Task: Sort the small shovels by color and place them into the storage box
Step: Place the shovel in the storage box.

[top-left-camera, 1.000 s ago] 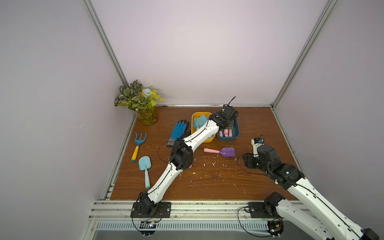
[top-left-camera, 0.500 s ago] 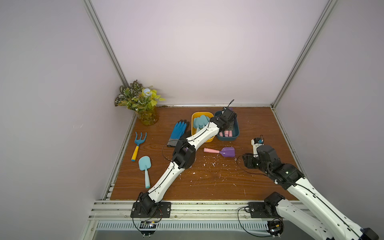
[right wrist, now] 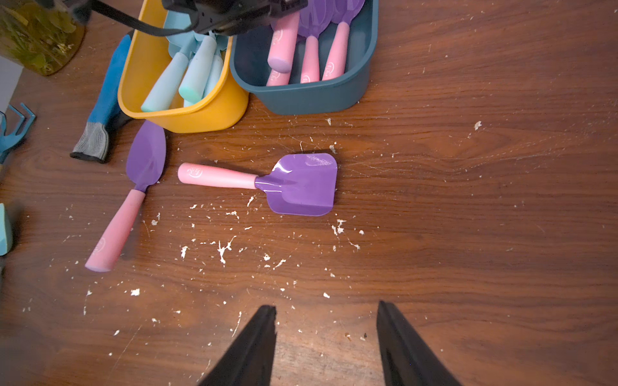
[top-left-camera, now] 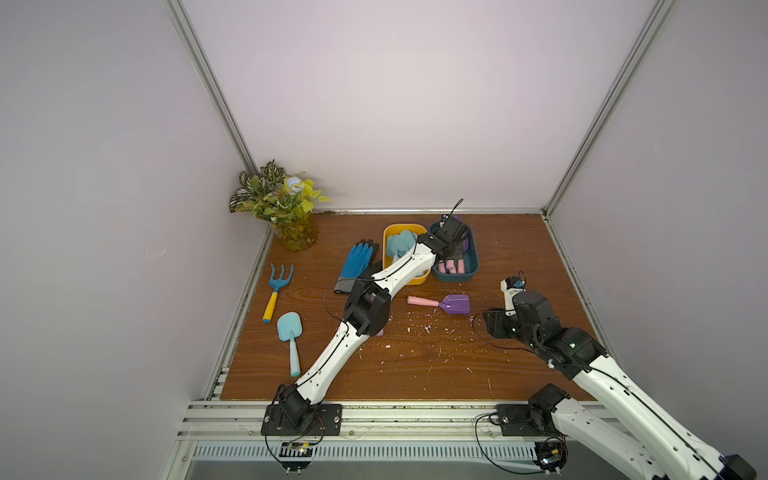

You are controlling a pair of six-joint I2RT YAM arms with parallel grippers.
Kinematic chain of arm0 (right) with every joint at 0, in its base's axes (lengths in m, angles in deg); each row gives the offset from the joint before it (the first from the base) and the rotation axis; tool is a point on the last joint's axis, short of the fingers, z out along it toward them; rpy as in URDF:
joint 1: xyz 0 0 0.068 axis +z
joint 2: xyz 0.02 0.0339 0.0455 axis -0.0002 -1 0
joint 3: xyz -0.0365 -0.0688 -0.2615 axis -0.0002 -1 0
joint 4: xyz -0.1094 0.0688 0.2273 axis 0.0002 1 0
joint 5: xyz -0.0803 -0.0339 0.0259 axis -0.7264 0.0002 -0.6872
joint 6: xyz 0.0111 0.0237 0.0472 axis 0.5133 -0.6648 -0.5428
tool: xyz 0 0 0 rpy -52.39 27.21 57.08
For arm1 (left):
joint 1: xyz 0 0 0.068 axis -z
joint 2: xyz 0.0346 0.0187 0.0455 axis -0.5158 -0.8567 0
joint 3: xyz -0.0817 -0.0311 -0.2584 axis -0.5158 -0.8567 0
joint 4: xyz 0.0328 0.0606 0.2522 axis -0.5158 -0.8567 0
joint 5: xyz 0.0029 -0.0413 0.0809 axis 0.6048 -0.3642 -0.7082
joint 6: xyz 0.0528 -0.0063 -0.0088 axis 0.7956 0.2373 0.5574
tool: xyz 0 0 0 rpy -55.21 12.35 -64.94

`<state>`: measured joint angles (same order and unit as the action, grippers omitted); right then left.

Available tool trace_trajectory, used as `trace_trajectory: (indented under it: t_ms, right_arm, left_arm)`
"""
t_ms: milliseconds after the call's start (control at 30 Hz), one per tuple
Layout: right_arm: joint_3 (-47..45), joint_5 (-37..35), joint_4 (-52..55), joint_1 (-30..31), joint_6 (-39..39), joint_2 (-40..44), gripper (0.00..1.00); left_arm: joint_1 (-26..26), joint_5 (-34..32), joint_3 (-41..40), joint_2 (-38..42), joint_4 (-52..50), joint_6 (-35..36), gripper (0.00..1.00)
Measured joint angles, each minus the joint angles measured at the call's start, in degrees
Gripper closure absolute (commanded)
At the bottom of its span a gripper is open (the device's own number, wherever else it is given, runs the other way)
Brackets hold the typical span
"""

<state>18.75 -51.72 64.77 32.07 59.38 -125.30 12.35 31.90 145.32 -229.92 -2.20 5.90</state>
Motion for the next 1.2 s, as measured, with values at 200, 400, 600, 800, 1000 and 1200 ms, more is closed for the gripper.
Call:
trace_trajectory:
  t_ms: [200, 400, 600, 800, 1000, 1200]
  right_arm:
    - [0.0, 0.1, -0.1, 0.0, 0.0, 0.0, 0.45]
    - [0.0, 0.1, -0.1, 0.0, 0.0, 0.0, 0.45]
    - [-0.1, 0.1, -0.1, 0.0, 0.0, 0.0, 0.45]
    - [-0.1, 0.1, -0.1, 0.0, 0.0, 0.0, 0.45]
    - [-0.1, 0.1, -0.1, 0.0, 0.0, 0.0, 0.45]
    - [-0.1, 0.1, -0.1, 0.0, 0.0, 0.0, 0.44]
  left_arm:
    - [-0.1, 0.5, 0.0, -1.9, 0.2, 0.0, 0.86]
    - [-0.1, 0.8, 0.0, -2.2, 0.4, -0.1, 0.83]
    - [-0.1, 0.8, -0.2, -2.2, 0.7, -0.2, 0.77]
    - [-0.1, 0.8, -0.9, -2.2, 0.7, -0.2, 0.74]
    - [-0.1, 0.8, -1.1, -2.2, 1.0, -0.2, 0.71]
    - [-0.1, 0.8, -1.2, -2.1, 1.1, -0.2, 0.68]
